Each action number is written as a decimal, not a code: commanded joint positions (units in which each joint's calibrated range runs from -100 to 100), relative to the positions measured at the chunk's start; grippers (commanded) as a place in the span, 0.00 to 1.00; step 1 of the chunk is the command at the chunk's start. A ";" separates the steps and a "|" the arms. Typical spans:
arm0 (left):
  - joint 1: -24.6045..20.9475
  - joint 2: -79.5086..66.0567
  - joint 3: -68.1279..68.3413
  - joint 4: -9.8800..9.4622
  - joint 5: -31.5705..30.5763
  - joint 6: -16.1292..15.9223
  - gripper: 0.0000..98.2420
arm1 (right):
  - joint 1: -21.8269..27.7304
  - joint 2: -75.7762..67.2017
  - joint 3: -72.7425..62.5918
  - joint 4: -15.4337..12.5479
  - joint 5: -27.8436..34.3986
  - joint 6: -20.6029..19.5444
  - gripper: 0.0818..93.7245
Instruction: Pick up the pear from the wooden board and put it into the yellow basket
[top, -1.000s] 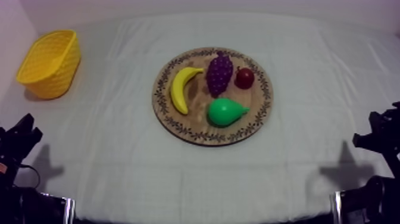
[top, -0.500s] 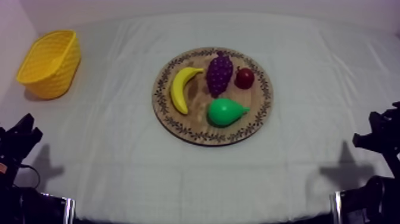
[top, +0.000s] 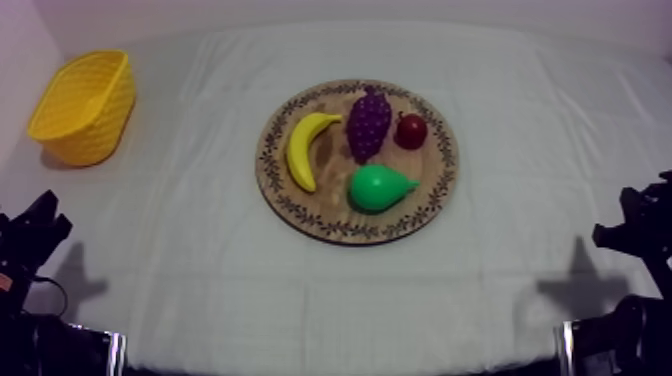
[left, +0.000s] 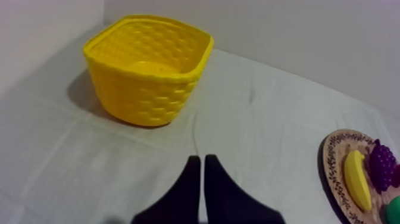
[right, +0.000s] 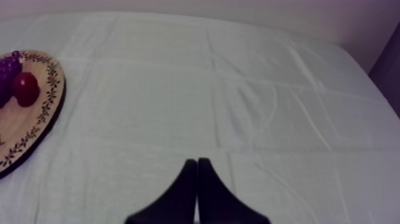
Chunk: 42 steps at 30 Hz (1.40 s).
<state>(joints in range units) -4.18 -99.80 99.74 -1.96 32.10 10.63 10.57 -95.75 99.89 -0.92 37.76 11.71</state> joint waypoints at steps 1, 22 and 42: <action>0.05 -0.02 0.03 -0.02 0.08 0.00 0.00 | 0.00 0.00 0.00 0.01 -0.02 -0.01 0.00; -1.64 -0.02 0.03 -0.02 0.08 -0.09 0.00 | 0.00 0.00 0.00 0.01 -0.02 -0.01 0.00; -1.78 7.35 -8.67 5.61 0.26 -5.95 0.00 | 0.00 0.00 0.00 0.01 -0.02 -0.01 0.00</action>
<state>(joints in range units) -6.04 -95.00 94.26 2.36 32.27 8.05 10.57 -95.75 99.89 -0.92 37.76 11.71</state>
